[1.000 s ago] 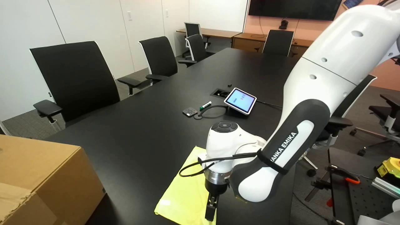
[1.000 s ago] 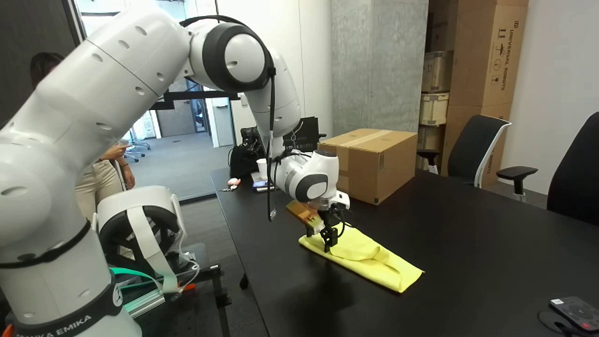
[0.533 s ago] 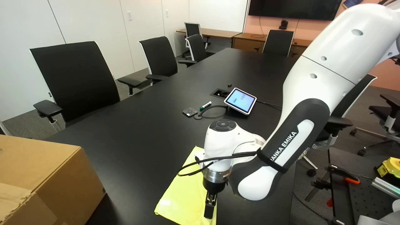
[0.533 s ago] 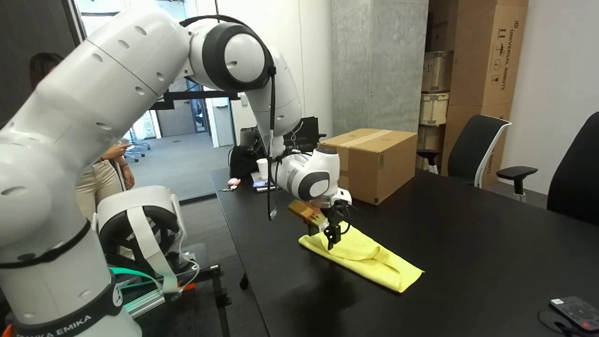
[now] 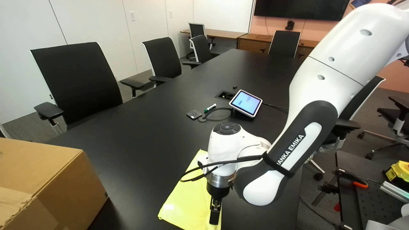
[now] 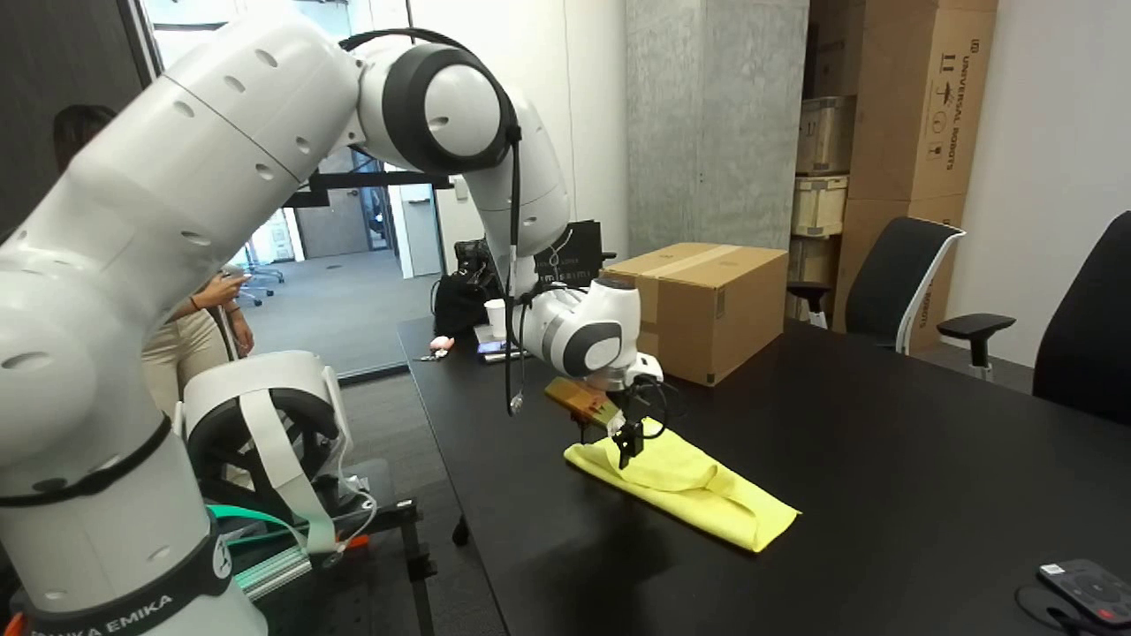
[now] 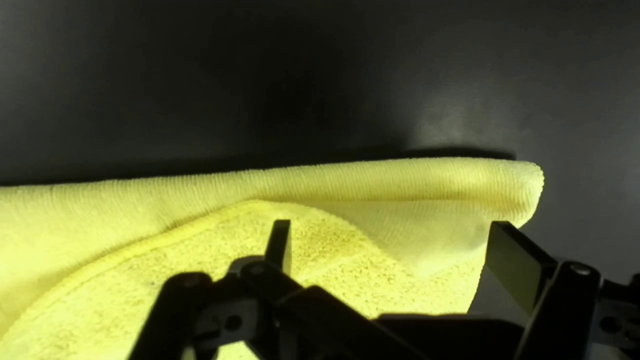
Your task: Fold the yellow towel in half
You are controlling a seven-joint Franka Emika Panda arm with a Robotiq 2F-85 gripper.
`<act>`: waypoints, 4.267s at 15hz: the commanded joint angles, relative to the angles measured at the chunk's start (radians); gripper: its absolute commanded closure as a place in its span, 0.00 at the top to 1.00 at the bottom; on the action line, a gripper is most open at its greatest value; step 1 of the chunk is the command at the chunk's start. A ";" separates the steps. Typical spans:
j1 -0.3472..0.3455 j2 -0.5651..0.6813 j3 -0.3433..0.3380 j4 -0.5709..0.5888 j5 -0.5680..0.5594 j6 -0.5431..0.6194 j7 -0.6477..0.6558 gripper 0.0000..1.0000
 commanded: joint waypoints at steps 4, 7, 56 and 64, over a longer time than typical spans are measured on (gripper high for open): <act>-0.046 0.036 0.066 0.037 -0.002 -0.022 -0.083 1.00; -0.053 0.043 0.082 0.039 0.001 -0.026 -0.093 1.00; 0.122 0.340 0.003 0.760 -0.026 -0.249 -0.041 0.01; 0.124 0.235 -0.095 0.706 -0.017 -0.214 0.058 0.73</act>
